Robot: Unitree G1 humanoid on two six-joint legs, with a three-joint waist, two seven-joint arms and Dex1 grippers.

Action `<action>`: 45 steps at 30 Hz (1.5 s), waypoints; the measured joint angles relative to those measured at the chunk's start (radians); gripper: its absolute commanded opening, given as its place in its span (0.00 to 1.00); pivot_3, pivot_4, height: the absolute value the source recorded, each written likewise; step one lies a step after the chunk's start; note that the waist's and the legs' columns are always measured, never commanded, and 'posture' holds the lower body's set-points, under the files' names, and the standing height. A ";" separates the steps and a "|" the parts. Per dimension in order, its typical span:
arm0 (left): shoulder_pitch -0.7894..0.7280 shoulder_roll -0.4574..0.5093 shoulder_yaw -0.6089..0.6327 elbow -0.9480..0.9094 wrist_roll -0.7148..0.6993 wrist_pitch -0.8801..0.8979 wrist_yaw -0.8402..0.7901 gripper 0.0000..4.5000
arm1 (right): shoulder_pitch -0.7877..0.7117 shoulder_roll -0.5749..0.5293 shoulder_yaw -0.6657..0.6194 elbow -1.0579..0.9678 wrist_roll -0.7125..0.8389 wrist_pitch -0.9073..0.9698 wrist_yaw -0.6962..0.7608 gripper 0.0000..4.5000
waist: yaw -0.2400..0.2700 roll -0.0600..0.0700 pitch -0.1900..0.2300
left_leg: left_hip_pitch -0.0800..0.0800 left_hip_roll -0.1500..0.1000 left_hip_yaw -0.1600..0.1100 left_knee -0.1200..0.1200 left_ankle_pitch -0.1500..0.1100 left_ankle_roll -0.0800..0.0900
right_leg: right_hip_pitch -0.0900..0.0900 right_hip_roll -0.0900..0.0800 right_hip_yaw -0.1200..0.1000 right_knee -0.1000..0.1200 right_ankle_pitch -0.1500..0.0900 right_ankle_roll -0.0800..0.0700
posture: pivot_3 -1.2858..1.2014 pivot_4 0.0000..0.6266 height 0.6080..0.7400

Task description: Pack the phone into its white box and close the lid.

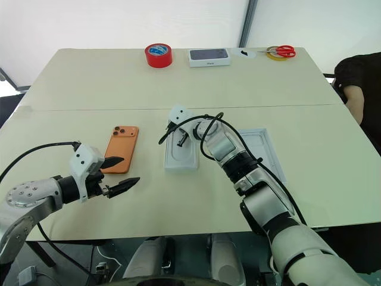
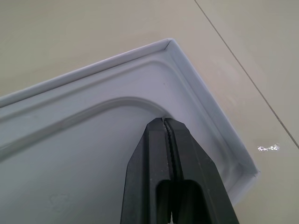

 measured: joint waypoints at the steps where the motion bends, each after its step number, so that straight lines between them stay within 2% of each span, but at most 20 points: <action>1: -0.001 -0.001 0.000 0.000 0.000 0.000 0.000 1.00 | 0.001 -0.001 0.000 0.000 -0.008 -0.003 -0.003 0.01 | 0.000 0.000 0.000 | 0.000 0.000 0.000 0.000 0.000 0.000 | 0.000 0.000 0.000 0.000 0.000 0.000 | 0.52 0.24 0.94; 9: -0.013 -0.012 -0.005 0.000 0.003 0.000 0.001 1.00 | 0.044 -0.016 0.000 -0.031 -0.068 -0.056 -0.020 0.01 | 0.000 0.000 0.000 | 0.000 0.000 0.000 0.000 0.000 0.000 | 0.000 0.000 0.000 0.000 0.000 0.000 | 0.52 0.24 0.94; 14: -0.016 -0.025 -0.006 0.000 0.003 0.001 0.011 1.00 | 0.107 -0.053 -0.003 -0.144 -0.061 -0.057 0.052 0.01 | 0.000 0.000 0.000 | 0.000 0.000 0.000 0.000 0.000 0.000 | 0.000 0.000 0.000 0.000 0.000 0.000 | 0.52 0.24 0.94; 18: -0.085 -0.106 0.070 0.073 -0.040 0.098 0.120 1.00 | 0.159 -0.086 -0.012 -0.355 0.016 -0.007 0.199 0.01 | 0.002 0.001 0.001 | 0.000 0.001 -0.001 0.000 0.000 0.000 | 0.000 0.003 0.000 0.000 0.002 0.004 | 0.52 0.24 0.94; 23: -0.205 -0.156 0.193 0.210 -0.070 0.296 0.299 1.00 | 0.159 -0.013 -0.007 -0.472 0.049 0.123 0.223 0.01 | -0.001 0.000 0.000 | 0.001 0.002 -0.002 0.000 0.000 0.000 | 0.000 0.004 -0.001 0.002 0.002 0.004 | 0.52 0.24 0.94; 28: -0.315 -0.190 0.204 0.323 -0.076 0.460 0.388 1.00 | 0.149 0.090 0.062 -0.440 0.035 0.198 0.182 0.01 | 0.003 0.000 0.000 | 0.001 0.002 -0.002 0.000 0.000 0.000 | 0.001 0.004 0.000 0.002 0.002 0.004 | 0.52 0.24 0.94; 33: -0.447 -0.191 0.205 0.421 -0.083 0.573 0.396 1.00 | 0.105 0.167 0.111 -0.292 -0.004 0.196 0.121 0.01 | 0.005 0.000 0.000 | 0.001 0.001 -0.003 0.000 0.001 -0.001 | 0.001 0.003 -0.001 0.002 0.002 0.004 | 0.52 0.24 0.94; 38: -0.516 -0.215 0.208 0.464 -0.083 0.639 0.391 1.00 | 0.070 0.218 0.119 -0.179 -0.028 0.167 0.083 0.01 | 0.004 0.000 0.000 | 0.002 0.001 -0.003 0.000 0.001 -0.002 | 0.001 0.003 -0.001 0.003 0.002 0.004 | 0.52 0.24 0.94; 45: -0.565 -0.360 0.251 0.397 -0.105 0.781 0.411 1.00 | 0.060 0.227 0.117 -0.138 -0.042 0.126 0.070 0.01 | 0.006 -0.001 0.000 | 0.002 -0.002 -0.003 0.000 0.001 -0.002 | 0.002 -0.002 -0.001 0.003 0.002 0.004 | 0.52 0.24 0.94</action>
